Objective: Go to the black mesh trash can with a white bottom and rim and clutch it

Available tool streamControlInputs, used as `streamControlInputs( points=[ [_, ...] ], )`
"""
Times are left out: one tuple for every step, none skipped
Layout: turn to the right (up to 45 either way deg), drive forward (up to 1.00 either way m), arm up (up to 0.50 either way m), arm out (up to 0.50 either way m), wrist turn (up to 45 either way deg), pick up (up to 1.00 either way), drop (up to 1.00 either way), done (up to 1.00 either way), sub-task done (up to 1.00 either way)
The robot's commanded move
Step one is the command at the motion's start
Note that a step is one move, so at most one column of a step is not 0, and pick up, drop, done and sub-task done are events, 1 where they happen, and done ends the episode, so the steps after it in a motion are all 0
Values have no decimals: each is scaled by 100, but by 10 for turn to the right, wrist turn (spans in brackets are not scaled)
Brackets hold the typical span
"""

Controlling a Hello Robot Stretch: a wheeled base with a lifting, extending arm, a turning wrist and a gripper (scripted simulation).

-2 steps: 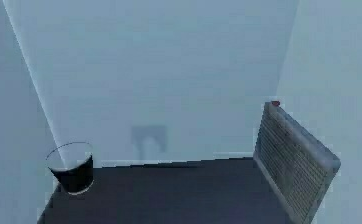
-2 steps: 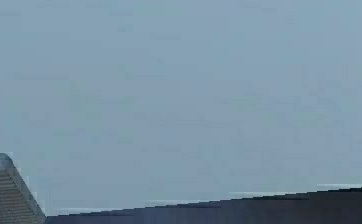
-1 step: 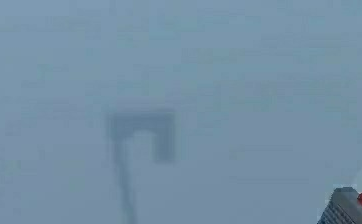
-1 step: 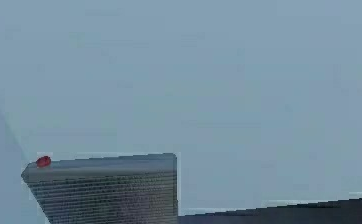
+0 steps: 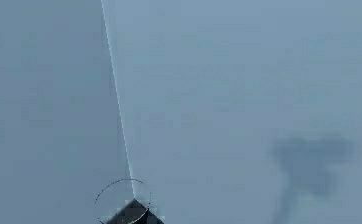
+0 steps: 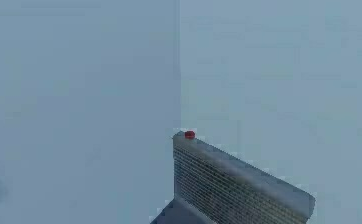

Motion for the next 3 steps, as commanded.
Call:
streamControlInputs(
  points=[
    [-450, 0, 0, 0, 0, 0, 0, 0, 0],
    [-450, 0, 0, 0, 0, 0, 0, 0, 0],
    [-210, 0, 0, 0, 0, 0, 0, 0, 0]
  ],
)
